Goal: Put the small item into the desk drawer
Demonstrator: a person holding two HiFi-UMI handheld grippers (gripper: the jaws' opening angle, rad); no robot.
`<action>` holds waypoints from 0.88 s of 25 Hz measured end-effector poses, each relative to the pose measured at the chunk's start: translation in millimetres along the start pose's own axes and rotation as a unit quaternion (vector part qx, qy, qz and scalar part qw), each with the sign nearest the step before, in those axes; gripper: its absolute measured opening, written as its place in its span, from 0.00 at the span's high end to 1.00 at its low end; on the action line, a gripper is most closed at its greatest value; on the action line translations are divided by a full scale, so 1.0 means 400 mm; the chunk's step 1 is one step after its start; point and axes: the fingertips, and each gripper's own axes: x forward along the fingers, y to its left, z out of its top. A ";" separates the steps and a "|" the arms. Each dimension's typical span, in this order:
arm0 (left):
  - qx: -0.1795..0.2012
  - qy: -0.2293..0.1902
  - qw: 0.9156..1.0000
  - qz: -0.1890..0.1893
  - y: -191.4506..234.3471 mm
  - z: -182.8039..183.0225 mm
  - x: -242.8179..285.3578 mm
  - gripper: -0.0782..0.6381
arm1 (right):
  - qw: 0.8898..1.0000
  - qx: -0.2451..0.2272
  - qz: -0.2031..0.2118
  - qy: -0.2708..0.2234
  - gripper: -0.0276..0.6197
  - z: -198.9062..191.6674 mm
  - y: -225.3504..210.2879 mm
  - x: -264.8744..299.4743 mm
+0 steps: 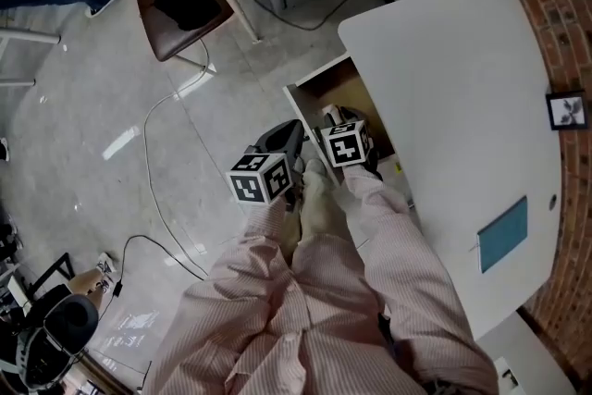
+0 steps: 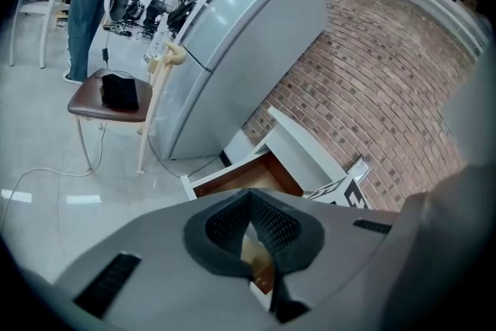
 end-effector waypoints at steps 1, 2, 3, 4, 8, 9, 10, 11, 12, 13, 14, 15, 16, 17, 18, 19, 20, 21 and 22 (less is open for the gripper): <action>0.002 -0.001 1.000 -0.002 -0.011 0.006 -0.012 0.89 | 1.000 0.000 0.005 -0.010 0.75 0.011 0.009 -0.023; 0.005 -0.001 1.000 -0.005 -0.022 0.011 -0.025 0.89 | 1.000 0.000 0.012 -0.022 0.79 0.023 0.021 -0.047; 0.008 -0.001 1.000 -0.007 -0.033 0.016 -0.039 0.89 | 0.999 0.000 0.021 -0.035 0.81 0.034 0.033 -0.072; 0.013 -0.001 1.000 -0.010 -0.043 0.022 -0.053 0.89 | 0.999 -0.001 0.027 -0.047 0.82 0.045 0.045 -0.098; 0.037 -0.011 0.999 -0.023 -0.079 0.070 -0.102 0.89 | 0.996 -0.001 0.034 -0.081 0.91 0.093 0.067 -0.204; 0.045 -0.014 0.999 -0.027 -0.089 0.086 -0.112 0.89 | 0.996 0.002 0.032 -0.089 0.92 0.106 0.065 -0.229; 0.052 -0.016 0.998 -0.031 -0.099 0.101 -0.123 0.89 | 0.995 0.005 0.032 -0.098 0.93 0.118 0.063 -0.254; 0.059 -0.018 0.997 -0.034 -0.110 0.112 -0.135 0.89 | 0.994 0.009 0.034 -0.108 0.94 0.130 0.063 -0.278; 0.065 -0.021 0.997 -0.037 -0.122 0.122 -0.148 0.89 | 0.992 0.014 0.038 -0.118 0.94 0.143 0.066 -0.304; 0.071 -0.024 0.996 -0.040 -0.133 0.131 -0.161 0.89 | 0.990 0.019 0.043 -0.130 0.95 0.156 0.070 -0.330; 0.076 -0.028 0.996 -0.043 -0.145 0.140 -0.173 0.89 | 0.989 0.024 0.048 -0.141 0.95 0.170 0.074 -0.356; 0.081 -0.033 0.995 -0.047 -0.157 0.150 -0.186 0.89 | 0.986 0.028 0.052 -0.154 0.95 0.185 0.077 -0.382; 0.087 -0.038 0.994 -0.052 -0.168 0.160 -0.198 0.89 | 0.983 0.035 0.058 -0.168 0.95 0.201 0.080 -0.408; 0.094 -0.042 0.993 -0.056 -0.180 0.169 -0.210 0.89 | 0.980 0.041 0.065 -0.182 0.95 0.217 0.083 -0.434; 0.102 -0.044 0.992 -0.060 -0.191 0.178 -0.222 0.89 | 0.977 0.048 0.071 -0.196 0.95 0.233 0.086 -0.460; 0.111 -0.047 0.991 -0.064 -0.201 0.188 -0.233 0.89 | 0.973 0.054 0.076 -0.210 0.95 0.249 0.088 -0.485; 0.120 -0.050 0.989 -0.067 -0.210 0.197 -0.243 0.89 | 0.970 0.058 0.079 -0.222 0.95 0.264 0.088 -0.510; 0.128 -0.055 0.988 -0.071 -0.219 0.207 -0.253 0.89 | 0.967 0.061 0.080 -0.235 0.95 0.277 0.088 -0.533; 0.135 -0.060 0.986 -0.075 -0.229 0.216 -0.263 0.89 | 0.964 0.064 0.081 -0.247 0.95 0.288 0.086 -0.556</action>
